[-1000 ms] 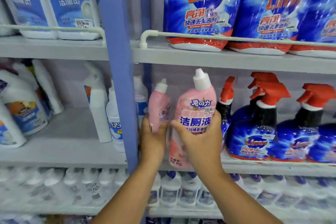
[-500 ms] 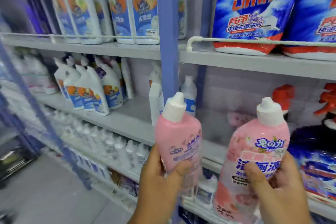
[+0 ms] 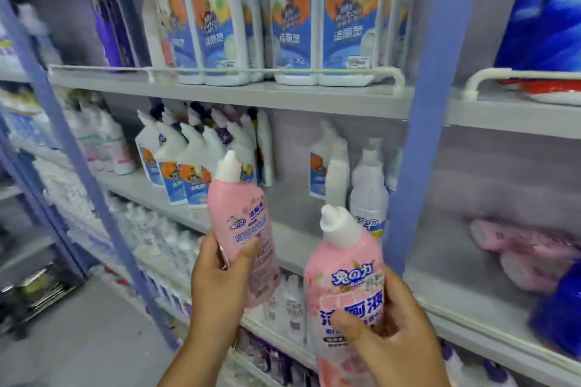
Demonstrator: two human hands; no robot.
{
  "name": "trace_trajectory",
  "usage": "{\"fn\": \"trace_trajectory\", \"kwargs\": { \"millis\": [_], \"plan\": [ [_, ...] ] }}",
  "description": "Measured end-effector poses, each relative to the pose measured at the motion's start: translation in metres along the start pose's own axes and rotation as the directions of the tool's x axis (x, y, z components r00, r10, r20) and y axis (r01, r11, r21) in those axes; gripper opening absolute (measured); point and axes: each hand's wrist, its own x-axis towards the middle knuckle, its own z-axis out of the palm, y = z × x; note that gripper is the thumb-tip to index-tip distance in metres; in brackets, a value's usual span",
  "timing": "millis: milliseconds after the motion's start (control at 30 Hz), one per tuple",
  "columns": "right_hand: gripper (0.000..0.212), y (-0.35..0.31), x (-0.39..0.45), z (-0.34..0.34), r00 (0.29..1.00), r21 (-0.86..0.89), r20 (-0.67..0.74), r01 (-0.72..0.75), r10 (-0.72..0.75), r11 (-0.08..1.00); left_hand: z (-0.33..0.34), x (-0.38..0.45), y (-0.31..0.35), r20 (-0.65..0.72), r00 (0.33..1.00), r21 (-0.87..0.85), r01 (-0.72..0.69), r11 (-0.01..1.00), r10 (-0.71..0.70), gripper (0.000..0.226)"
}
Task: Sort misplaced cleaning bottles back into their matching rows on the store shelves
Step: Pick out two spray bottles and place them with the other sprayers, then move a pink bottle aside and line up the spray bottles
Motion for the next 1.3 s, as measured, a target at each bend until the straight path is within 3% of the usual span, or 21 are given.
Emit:
{"fn": "trace_trajectory", "kwargs": {
  "millis": [267, 467, 600, 700, 833, 933, 1033, 1167, 1300],
  "plan": [
    [0.057, 0.013, 0.121, 0.125, 0.971, -0.020, -0.186, 0.150, -0.151, 0.988, 0.011, 0.146, -0.052, 0.176, 0.983, 0.111, -0.068, 0.991, 0.048, 0.037],
    [0.055, 0.049, 0.198, 0.173, 0.889, -0.104, -0.432, 0.118, -0.151, 0.988, 0.014, 0.199, -0.081, 0.188, 0.982, 0.151, -0.027, 0.988, -0.002, 0.041],
    [0.052, 0.078, 0.233, 0.184, 0.848, -0.170, -0.500, 0.099, -0.172, 0.980, 0.004, 0.211, -0.089, 0.307, 0.952, 0.239, -0.079, 0.968, 0.002, 0.043],
    [0.059, 0.088, 0.267, 0.186, 0.859, -0.206, -0.486, 0.070, -0.164, 0.976, -0.008, 0.209, -0.107, 0.372, 0.928, 0.263, -0.082, 0.961, -0.022, 0.043],
    [0.046, 0.087, 0.314, 0.186, 0.884, -0.261, -0.437, 0.052, -0.166, 0.964, -0.016, 0.212, -0.118, 0.403, 0.914, 0.295, -0.074, 0.953, -0.054, 0.060],
    [0.042, 0.092, 0.338, 0.182, 0.906, -0.357, -0.393, 0.006, -0.156, 0.934, -0.012, 0.219, -0.125, 0.399, 0.916, 0.284, -0.075, 0.956, -0.047, 0.060],
    [0.029, 0.106, 0.342, 0.177, 0.940, -0.362, -0.332, -0.048, -0.081, 0.931, -0.005, 0.225, -0.128, 0.405, 0.914, 0.286, -0.099, 0.953, -0.026, 0.061],
    [0.031, 0.124, 0.332, 0.170, 0.886, -0.355, -0.455, -0.272, 0.089, 0.895, 0.007, 0.233, -0.130, 0.401, 0.915, 0.270, -0.077, 0.960, -0.040, 0.053],
    [0.027, 0.107, 0.279, 0.169, 0.889, -0.204, -0.423, -0.283, 0.176, 0.937, 0.026, 0.247, -0.138, 0.392, 0.920, 0.274, -0.095, 0.957, -0.021, 0.054]
  ]
}}
